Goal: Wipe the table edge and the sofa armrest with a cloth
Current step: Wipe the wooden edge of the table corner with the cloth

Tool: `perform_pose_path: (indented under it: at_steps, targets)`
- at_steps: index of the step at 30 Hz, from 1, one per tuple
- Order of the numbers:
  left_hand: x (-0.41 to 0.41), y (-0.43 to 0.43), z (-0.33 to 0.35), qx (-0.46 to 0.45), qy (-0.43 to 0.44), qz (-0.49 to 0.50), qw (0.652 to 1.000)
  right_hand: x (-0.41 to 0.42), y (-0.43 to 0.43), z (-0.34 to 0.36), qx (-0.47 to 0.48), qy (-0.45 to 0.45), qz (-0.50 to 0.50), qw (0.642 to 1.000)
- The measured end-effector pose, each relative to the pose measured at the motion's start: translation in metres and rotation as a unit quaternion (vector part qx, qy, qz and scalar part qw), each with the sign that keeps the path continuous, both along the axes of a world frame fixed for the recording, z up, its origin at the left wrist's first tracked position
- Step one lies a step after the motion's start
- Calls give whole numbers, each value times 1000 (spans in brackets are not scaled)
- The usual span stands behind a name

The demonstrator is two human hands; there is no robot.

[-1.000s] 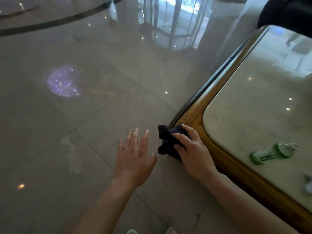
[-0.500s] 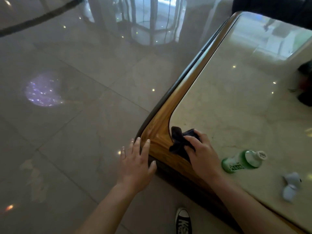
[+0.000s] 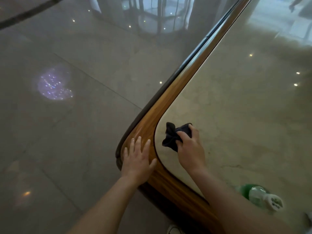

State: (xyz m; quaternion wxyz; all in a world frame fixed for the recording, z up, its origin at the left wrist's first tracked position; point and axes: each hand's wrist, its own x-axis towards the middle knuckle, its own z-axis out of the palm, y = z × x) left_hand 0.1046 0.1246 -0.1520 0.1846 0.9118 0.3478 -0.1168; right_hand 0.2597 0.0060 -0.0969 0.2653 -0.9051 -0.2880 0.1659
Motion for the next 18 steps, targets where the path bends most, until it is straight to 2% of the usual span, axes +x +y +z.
perform_pose_path:
  at_steps: [9, 15, 18]
  targets:
    - [20, 13, -35, -24, 47, -5, 999, 19, 20, -37, -16, -42, 25, 999]
    - [22, 15, -36, -54, 69, -19, 996, 18, 16, -53, -145, -35, 84, 985]
    - [24, 23, -32, -90, 67, -15, 994, 20, 16, -50, -146, -15, 79, 986]
